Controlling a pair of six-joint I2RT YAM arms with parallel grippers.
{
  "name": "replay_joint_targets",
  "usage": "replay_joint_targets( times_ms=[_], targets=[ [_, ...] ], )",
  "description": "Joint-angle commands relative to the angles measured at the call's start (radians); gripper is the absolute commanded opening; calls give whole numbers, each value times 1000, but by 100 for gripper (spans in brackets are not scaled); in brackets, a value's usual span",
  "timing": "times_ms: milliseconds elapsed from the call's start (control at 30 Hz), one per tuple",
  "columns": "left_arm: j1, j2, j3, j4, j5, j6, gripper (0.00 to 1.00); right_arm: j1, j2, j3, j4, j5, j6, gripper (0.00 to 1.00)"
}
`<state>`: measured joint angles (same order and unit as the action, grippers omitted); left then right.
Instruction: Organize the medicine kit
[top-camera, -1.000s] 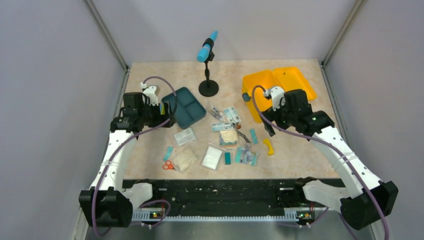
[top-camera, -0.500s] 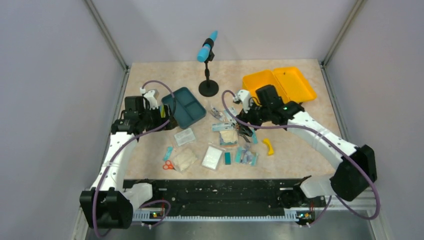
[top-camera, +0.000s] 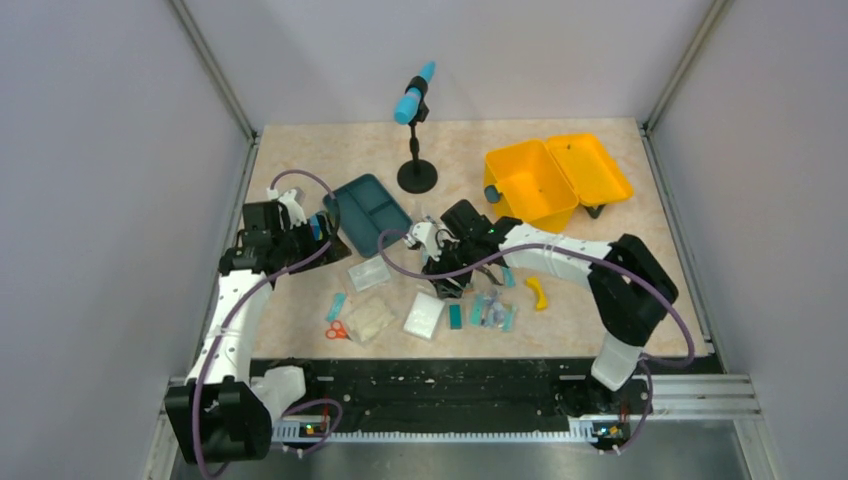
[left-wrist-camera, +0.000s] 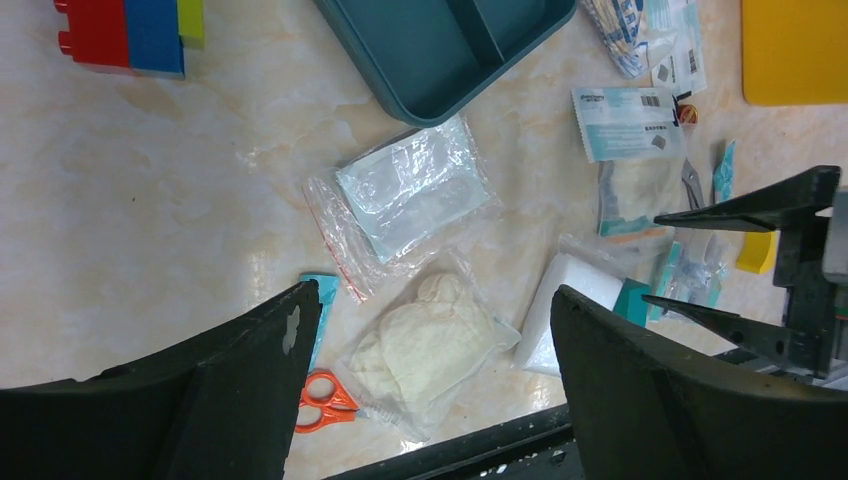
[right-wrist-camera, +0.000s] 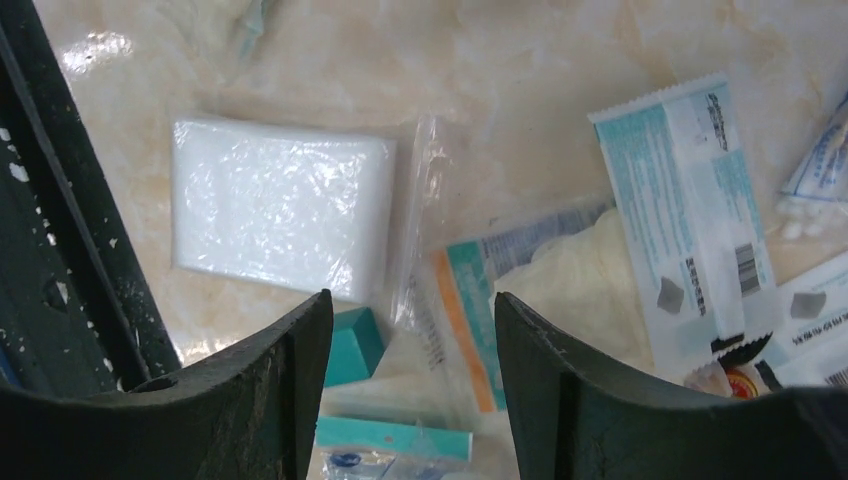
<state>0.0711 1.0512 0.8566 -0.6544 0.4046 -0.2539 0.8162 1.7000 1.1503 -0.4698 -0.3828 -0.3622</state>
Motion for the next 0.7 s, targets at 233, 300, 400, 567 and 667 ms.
replay_joint_targets(
  times_ms=[233,300,400,567,667],
  targets=[
    [62,-47,-32,56,0,-45,89,38,189,156,70,-56,-27,62],
    [70,-52,-38,59,-1,-48,89,39,210,159,68,-81,-15,63],
    [77,-59,-42,58,4,-49,89,39,232,156,60,-122,7,66],
    [84,-68,-57,67,8,-52,89,39,253,130,58,-129,19,66],
    [87,-69,-66,77,17,-56,89,40,267,117,57,-136,1,55]
  ],
)
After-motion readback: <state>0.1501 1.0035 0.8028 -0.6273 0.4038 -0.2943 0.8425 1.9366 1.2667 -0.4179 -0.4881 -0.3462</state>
